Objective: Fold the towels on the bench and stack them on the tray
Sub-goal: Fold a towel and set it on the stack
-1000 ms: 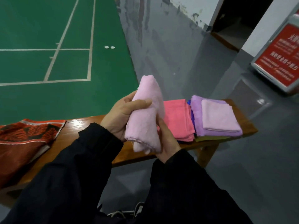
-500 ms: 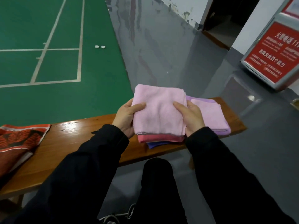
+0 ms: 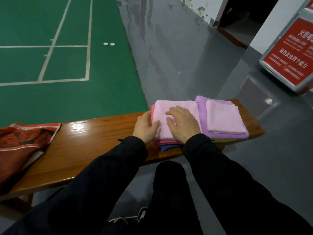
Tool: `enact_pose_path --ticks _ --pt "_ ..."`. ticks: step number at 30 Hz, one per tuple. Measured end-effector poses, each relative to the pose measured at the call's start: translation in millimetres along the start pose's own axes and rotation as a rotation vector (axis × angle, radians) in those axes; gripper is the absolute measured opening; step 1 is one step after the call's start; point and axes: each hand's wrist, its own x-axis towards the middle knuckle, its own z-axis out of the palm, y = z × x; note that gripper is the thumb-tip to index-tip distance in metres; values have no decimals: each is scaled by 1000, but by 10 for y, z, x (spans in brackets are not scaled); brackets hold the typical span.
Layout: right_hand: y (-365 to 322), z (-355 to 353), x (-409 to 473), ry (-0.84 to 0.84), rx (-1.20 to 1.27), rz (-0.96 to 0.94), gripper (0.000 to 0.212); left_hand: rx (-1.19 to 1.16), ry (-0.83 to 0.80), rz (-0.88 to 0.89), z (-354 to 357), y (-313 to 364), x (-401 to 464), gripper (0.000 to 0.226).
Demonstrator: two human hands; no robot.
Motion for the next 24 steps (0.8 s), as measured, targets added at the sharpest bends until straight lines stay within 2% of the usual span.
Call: enact_pose_path --ticks 4,7,9,12,14,16,18,20,22,24 --pt "-592 133 33 -68 150 -64 23 -156 150 -1 -371 -139 -132 19" --pt "-1107 402 119 -148 407 13 17 -261 175 -70 -747 -421 -277 28" --pt "-1445 579 162 -227 512 30 16 -225 210 -102 -1051 -630 -398 31" --pt "-1888 801 150 -324 587 -50 12 18 329 -115 -1650 -883 -679 23" --pt "-2108 896 85 -372 636 -84 12 357 447 -134 -2100 -1155 -867 32" --pt "-2241 945 7 -410 662 -97 13 688 521 -274 -2556 -1505 -1011 46" --pt "-2285 984 -62 -458 660 -106 12 861 552 -496 -2933 -1827 -1103 58" --pt "-2265 1028 -114 -501 643 -103 12 807 645 -696 -3207 -2016 -1161 74" --pt "-2198 1073 -132 -524 625 -79 13 633 791 -826 -3437 -2145 -1188 77" --pt "-2125 1093 -128 -528 611 -48 13 449 810 -900 -3619 -2274 -1213 75"
